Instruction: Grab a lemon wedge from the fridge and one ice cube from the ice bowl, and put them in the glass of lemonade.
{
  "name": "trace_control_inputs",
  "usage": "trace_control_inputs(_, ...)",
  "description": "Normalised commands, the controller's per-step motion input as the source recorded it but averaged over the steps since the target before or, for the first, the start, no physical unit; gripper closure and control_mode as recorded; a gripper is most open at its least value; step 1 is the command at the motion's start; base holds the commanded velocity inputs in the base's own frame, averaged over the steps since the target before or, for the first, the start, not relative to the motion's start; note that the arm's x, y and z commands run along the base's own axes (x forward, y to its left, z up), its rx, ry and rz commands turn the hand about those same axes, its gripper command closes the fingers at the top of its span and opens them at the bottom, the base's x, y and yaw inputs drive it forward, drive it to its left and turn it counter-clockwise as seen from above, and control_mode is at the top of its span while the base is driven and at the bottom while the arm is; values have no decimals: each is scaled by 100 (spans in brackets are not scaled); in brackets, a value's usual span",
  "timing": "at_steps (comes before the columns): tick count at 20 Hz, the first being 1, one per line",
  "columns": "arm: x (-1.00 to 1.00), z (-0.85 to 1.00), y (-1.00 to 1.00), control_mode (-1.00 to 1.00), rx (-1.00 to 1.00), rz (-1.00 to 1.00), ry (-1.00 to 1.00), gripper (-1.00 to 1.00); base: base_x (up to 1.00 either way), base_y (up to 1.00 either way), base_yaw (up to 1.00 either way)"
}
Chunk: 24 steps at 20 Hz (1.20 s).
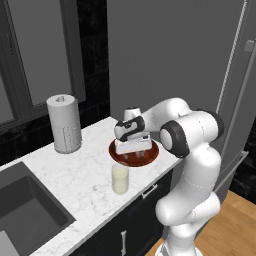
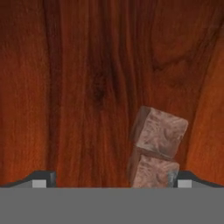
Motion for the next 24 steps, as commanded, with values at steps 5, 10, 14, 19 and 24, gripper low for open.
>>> trace_control_inputs(5, 0, 0, 0, -100, 0, 0, 0, 100, 0, 0, 0)
trace_control_inputs(10, 0, 0, 0, -100, 0, 0, 2, 100, 0, 0, 0)
trace_control_inputs(14, 0, 0, 0, -100, 0, 0, 5, 100, 0, 0, 0)
trace_control_inputs(19, 0, 14, 0, -100, 0, 0, 0, 100, 0, 0, 0)
trace_control_inputs(24, -15, 95, 0, -100, 0, 0, 0, 100, 0, 0, 0)
